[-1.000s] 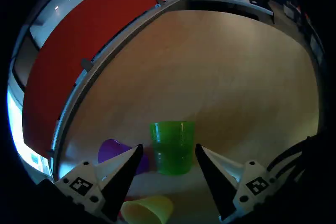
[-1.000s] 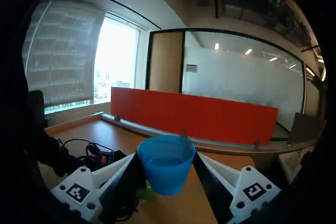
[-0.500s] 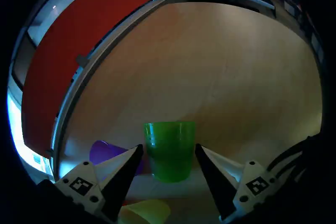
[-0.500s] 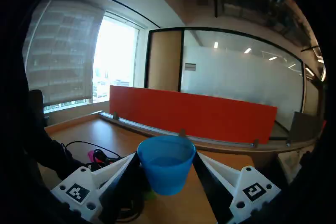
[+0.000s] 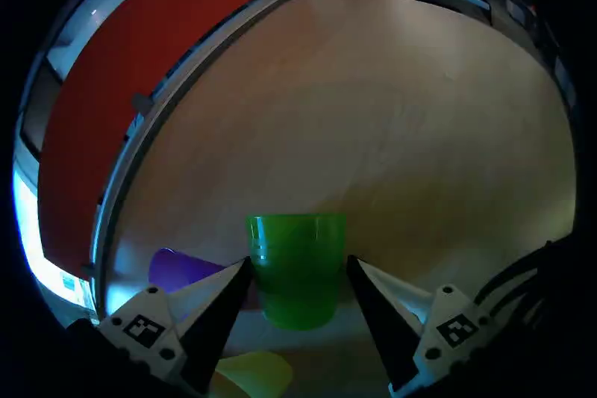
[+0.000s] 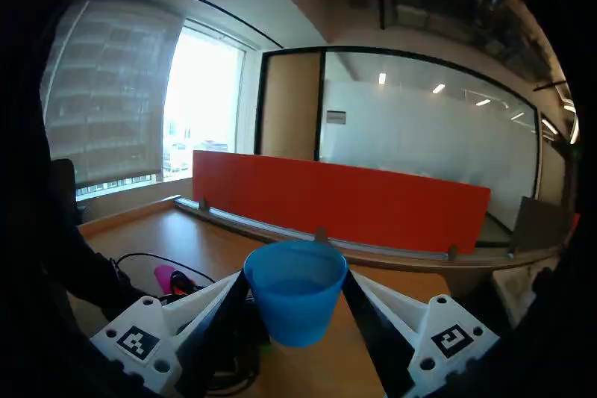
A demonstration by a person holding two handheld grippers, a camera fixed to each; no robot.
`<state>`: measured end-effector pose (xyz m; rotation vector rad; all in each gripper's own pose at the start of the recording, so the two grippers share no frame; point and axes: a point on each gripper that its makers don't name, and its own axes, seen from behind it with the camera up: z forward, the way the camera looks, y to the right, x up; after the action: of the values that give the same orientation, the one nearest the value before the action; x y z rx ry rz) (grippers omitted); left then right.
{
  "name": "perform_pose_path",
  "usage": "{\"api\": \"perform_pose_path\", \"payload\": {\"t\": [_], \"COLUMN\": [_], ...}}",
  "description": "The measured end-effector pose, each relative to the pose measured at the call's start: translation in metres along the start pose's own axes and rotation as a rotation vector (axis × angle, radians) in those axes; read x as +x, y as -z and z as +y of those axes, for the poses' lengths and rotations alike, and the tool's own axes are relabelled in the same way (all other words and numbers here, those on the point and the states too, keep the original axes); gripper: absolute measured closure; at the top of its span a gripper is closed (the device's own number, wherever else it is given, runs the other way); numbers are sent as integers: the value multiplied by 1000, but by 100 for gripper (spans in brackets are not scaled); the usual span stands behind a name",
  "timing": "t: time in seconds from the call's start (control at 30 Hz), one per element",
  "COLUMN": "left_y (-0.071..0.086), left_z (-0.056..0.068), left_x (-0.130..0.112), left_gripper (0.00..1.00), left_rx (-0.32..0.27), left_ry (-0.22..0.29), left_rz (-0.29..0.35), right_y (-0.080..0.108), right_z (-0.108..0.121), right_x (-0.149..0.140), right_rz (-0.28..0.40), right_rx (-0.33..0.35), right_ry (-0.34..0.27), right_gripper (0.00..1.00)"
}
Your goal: Pour water
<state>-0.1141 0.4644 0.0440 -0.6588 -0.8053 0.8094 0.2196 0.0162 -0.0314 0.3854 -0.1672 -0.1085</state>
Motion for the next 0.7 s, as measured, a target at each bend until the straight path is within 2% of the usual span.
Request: {"api": "perform_pose_path", "payload": {"t": [0.13,0.57,0.7], "left_y": [1,9,15], "left_z": [0,9,7], "left_x": [4,8,12], "left_gripper": [18,20,20], "left_rx": [-5,-43,-44], "left_ry": [14,18,29], "left_rz": [12,38,63], "right_y": [0,-2,-1], "right_z": [0,-2,-3], "right_x": [0,1,3], "right_rz": [1,6,8], "right_rx": [1,5,5], "right_ry": [-1,0,3], "right_gripper": [9,9,9]}}
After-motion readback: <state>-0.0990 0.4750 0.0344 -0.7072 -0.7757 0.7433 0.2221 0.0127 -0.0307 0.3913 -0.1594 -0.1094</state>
